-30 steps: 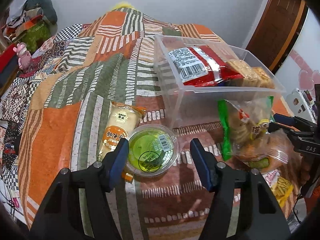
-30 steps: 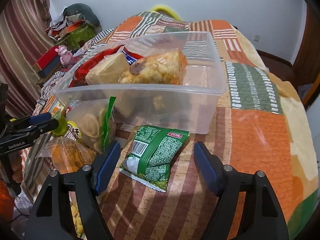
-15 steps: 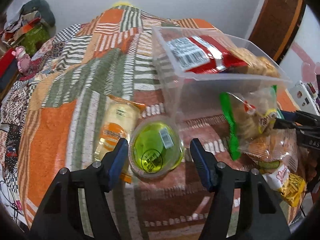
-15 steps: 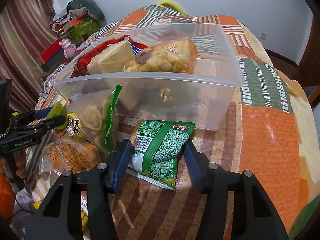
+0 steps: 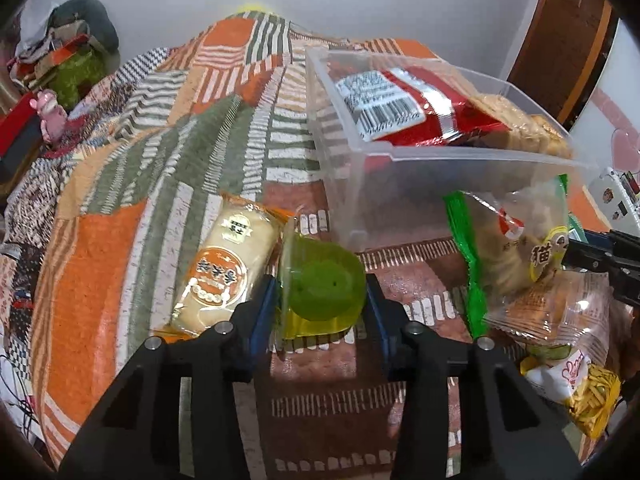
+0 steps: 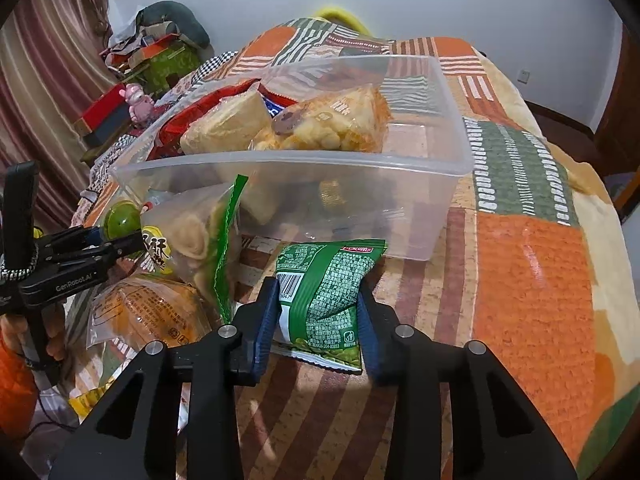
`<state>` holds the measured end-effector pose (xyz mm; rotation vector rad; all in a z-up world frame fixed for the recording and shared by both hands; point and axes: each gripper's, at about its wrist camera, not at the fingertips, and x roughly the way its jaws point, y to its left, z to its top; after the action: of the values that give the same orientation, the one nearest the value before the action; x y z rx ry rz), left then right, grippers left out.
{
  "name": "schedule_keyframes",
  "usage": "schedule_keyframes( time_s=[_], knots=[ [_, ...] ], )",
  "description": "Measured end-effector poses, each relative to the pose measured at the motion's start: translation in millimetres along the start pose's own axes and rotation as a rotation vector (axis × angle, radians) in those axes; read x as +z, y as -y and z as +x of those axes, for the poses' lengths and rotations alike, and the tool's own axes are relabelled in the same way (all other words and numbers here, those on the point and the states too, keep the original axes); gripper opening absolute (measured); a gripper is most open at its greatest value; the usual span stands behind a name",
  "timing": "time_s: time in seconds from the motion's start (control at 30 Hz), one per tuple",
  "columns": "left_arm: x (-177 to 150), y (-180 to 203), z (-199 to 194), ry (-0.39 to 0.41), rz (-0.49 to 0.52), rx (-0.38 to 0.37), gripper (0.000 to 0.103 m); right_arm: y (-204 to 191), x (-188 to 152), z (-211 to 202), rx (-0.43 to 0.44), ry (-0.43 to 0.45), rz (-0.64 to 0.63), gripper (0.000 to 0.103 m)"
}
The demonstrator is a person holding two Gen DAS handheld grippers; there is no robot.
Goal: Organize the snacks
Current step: 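Reach the left gripper to the green jelly cup while the right grasps the green pea bag, then carry the jelly cup and pea bag over the clear box and release both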
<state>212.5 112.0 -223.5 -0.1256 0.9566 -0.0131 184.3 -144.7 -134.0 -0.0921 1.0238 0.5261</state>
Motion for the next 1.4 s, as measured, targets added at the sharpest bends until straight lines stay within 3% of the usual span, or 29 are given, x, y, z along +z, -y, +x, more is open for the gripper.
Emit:
schedule_keyframes(
  time_s=[0.4,0.8,1.1,1.4],
  knots=[
    [0,2,-50,0.083,-0.003,-0.007,0.040,7,-7,-31,-0.008,0.059,0.002,0.029],
    [40,30,-93,0.206,0.048,-0.034,0.040,10,22,-73,-0.046,0.201,-0.015,0.029],
    [85,64,-91,0.267,0.096,-0.080,0.040,15,55,-77,-0.067,0.273,-0.030,0.029],
    [118,87,-53,0.226,0.091,-0.137,0.040,15,86,-53,-0.058,0.273,-0.041,0.029]
  ],
)
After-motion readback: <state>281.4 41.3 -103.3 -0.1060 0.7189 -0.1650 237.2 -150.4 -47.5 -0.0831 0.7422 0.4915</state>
